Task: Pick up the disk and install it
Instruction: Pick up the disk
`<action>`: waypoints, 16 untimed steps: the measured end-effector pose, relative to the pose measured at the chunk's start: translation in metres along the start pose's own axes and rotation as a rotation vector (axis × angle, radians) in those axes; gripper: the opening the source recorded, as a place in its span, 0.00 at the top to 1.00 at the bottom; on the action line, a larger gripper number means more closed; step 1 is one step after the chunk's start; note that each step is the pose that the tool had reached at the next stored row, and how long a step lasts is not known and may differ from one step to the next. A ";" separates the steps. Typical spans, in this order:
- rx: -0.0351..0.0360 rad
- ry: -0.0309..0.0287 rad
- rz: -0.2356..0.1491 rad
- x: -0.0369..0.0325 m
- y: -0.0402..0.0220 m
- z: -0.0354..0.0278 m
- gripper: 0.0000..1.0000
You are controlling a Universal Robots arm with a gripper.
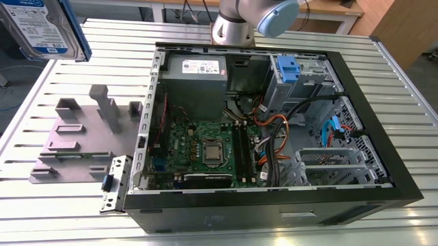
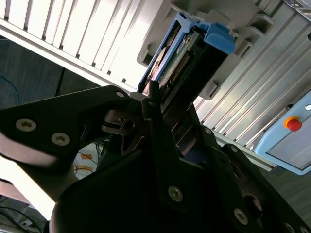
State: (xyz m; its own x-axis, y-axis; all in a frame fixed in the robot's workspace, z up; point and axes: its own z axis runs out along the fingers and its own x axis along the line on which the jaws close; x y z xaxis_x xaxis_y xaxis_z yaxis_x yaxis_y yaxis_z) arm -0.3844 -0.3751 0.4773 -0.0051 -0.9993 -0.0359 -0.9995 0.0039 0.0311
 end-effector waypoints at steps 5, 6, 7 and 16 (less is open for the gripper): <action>-0.0001 0.0000 0.000 -0.0001 -0.0115 -0.0004 0.65; -0.0001 0.0000 0.000 -0.0001 -0.0141 -0.0005 0.65; -0.0001 0.0000 0.000 -0.0001 -0.0169 -0.0006 0.65; -0.0001 0.0000 0.000 -0.0002 -0.0407 -0.0013 0.65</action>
State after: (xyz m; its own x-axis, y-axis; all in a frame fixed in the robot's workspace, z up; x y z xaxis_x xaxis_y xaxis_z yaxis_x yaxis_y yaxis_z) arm -0.3437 -0.3751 0.4774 -0.0051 -0.9993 -0.0359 -0.9995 0.0040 0.0312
